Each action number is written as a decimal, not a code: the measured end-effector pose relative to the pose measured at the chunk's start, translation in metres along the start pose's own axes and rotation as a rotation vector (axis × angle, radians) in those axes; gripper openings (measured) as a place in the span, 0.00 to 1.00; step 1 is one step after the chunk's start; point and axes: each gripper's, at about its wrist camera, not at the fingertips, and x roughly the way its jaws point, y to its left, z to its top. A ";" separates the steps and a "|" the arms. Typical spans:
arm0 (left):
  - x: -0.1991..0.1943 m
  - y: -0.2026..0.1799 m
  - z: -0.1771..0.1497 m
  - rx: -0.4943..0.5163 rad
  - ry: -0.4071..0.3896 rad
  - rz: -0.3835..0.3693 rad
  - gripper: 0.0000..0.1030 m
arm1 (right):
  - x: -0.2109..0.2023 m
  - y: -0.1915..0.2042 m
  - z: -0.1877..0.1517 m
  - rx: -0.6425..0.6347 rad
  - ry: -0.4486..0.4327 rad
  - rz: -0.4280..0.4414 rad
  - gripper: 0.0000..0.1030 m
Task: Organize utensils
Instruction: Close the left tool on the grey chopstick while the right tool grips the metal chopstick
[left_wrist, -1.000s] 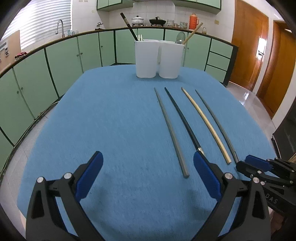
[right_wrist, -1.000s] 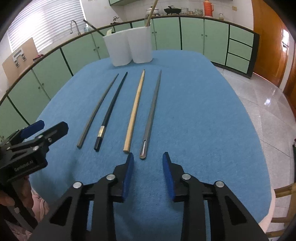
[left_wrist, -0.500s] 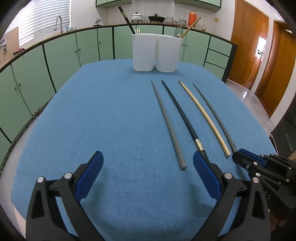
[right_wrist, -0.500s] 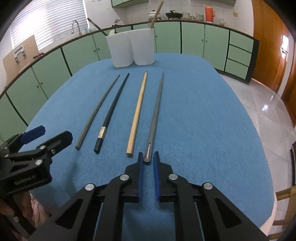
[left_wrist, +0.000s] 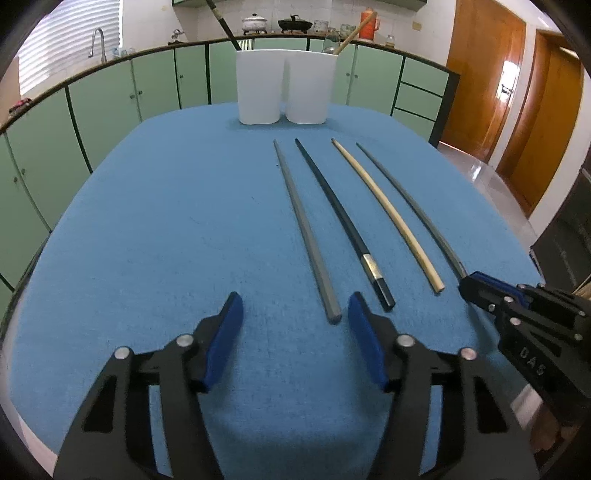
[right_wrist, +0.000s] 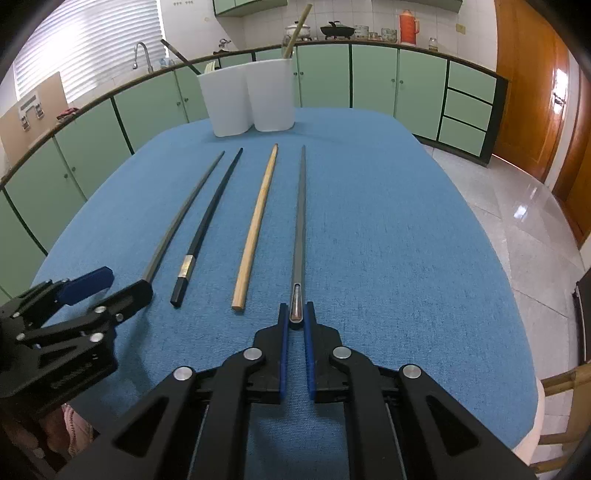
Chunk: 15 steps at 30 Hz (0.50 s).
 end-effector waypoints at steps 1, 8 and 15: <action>0.000 -0.001 0.000 0.003 -0.002 0.000 0.52 | 0.000 -0.001 0.000 0.003 0.000 0.003 0.08; 0.003 -0.010 -0.001 0.031 -0.011 -0.004 0.33 | 0.001 -0.002 -0.001 0.013 0.002 0.012 0.08; 0.005 -0.016 -0.002 0.041 -0.020 -0.006 0.09 | 0.002 -0.001 -0.001 -0.003 0.000 0.007 0.08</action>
